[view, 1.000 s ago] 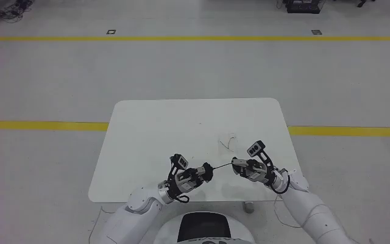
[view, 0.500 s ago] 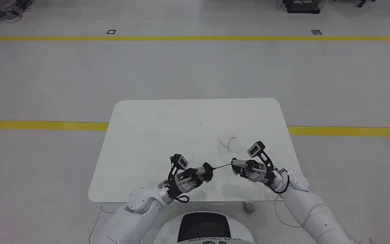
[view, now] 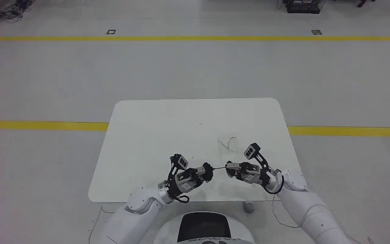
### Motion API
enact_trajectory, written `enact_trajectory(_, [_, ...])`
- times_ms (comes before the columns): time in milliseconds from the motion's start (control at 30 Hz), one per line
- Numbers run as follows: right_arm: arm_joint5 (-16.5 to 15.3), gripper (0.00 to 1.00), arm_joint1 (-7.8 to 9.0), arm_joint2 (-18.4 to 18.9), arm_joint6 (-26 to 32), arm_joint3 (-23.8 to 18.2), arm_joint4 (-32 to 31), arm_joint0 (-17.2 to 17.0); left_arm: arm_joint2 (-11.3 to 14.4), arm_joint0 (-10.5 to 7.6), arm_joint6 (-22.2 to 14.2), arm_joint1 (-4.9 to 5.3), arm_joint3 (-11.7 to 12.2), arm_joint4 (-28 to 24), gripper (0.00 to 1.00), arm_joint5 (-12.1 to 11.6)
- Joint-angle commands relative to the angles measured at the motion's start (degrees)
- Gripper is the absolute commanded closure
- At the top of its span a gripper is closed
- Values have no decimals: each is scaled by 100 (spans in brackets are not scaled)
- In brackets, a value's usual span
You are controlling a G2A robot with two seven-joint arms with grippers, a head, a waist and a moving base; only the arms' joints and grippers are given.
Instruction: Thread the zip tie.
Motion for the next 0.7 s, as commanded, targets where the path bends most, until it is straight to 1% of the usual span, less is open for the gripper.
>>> enact_trajectory(0, [13, 100, -6, -21, -32, 10, -57, 14, 0, 0, 0, 0, 0, 0, 100, 0])
enact_trajectory(200, [41, 100, -19, -64, -101, 47, -194, 55, 0, 0, 0, 0, 0, 0, 100, 0])
enact_trajectory(667, [42, 100, -41, -88, -94, 160, -261, 88, 0, 0, 0, 0, 0, 0, 100, 0])
